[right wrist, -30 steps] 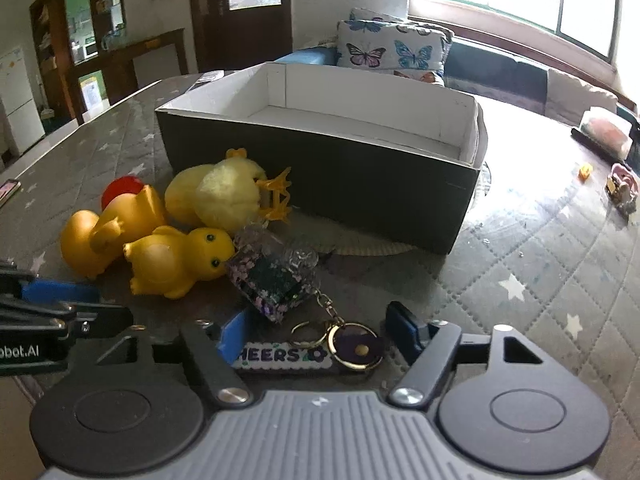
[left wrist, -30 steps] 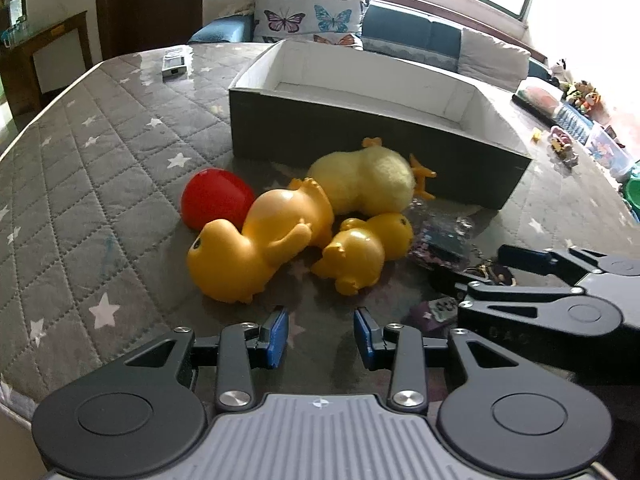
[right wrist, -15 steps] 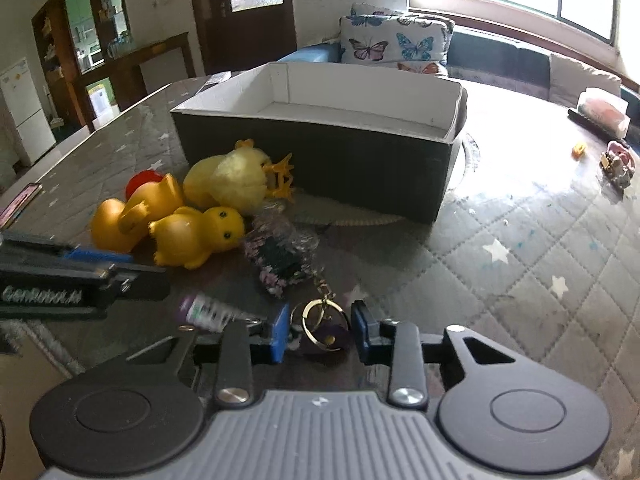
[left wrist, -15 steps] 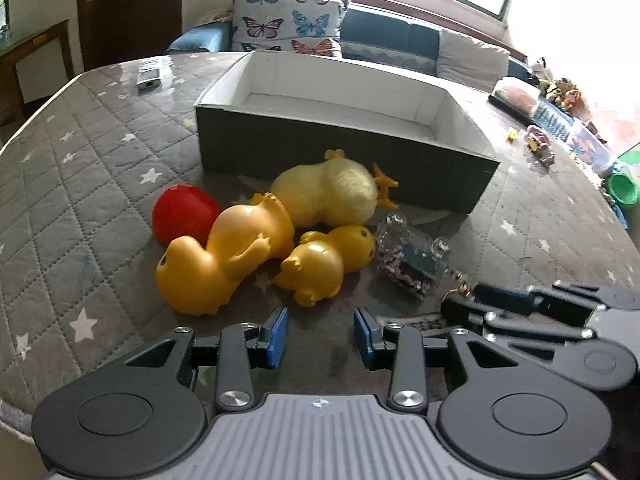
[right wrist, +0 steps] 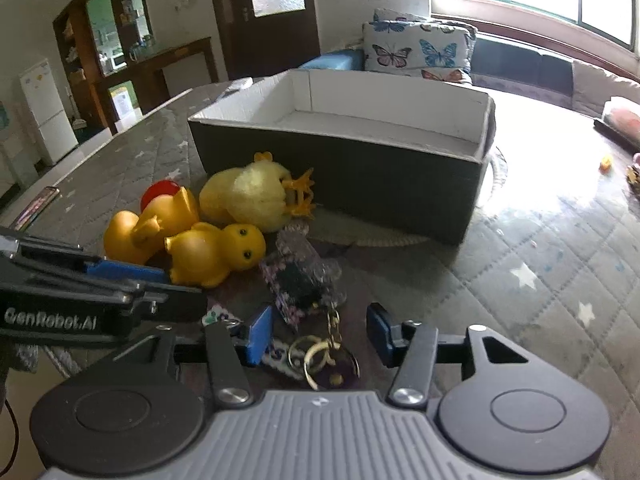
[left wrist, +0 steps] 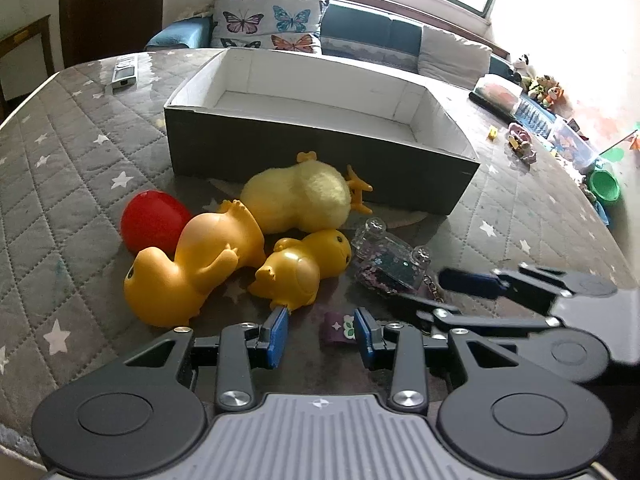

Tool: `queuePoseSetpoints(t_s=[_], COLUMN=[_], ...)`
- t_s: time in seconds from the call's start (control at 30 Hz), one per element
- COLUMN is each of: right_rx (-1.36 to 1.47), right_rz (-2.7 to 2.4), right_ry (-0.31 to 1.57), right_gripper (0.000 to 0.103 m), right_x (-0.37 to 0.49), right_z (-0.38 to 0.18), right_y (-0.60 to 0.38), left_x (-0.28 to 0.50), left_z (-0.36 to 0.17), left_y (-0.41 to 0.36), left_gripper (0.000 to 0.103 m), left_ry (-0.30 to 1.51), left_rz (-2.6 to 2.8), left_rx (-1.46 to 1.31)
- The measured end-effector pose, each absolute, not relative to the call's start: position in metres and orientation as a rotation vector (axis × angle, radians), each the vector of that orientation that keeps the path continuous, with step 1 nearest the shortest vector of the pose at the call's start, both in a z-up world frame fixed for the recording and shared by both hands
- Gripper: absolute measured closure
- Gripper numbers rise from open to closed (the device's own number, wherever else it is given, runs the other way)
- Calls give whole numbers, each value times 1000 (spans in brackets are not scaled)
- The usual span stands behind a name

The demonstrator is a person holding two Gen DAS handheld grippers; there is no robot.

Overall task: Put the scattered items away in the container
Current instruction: 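Close right tool on clear keychain charm while left tool grips purple CHEERS strap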

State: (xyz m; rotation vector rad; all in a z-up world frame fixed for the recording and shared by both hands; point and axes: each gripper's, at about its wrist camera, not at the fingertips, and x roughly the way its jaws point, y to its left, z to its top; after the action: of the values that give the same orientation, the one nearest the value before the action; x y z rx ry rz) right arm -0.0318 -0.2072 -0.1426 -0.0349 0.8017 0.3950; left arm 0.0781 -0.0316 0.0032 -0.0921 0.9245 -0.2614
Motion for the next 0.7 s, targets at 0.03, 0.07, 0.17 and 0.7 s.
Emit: queuePoseSetpoints(t_s=[0.03, 0.07, 0.17, 0.7], right_rx=[-38, -41, -32, 64], right_rz=[401, 407, 432, 353], right_ry=[796, 791, 790, 825], right_gripper=[48, 48, 49, 55], right_x=[-29, -27, -22, -35], right_z=[-143, -143, -145, -145], right_y=[-206, -205, -204, -223], left_x=[77, 76, 71, 79], left_z=[3, 4, 5, -13], left_y=[-32, -32, -32, -41], left_gripper=[65, 65, 65, 72], left_ry=[923, 920, 913, 939], left_rz=[-266, -274, -299, -350], left_rx=[-91, -90, -82, -76])
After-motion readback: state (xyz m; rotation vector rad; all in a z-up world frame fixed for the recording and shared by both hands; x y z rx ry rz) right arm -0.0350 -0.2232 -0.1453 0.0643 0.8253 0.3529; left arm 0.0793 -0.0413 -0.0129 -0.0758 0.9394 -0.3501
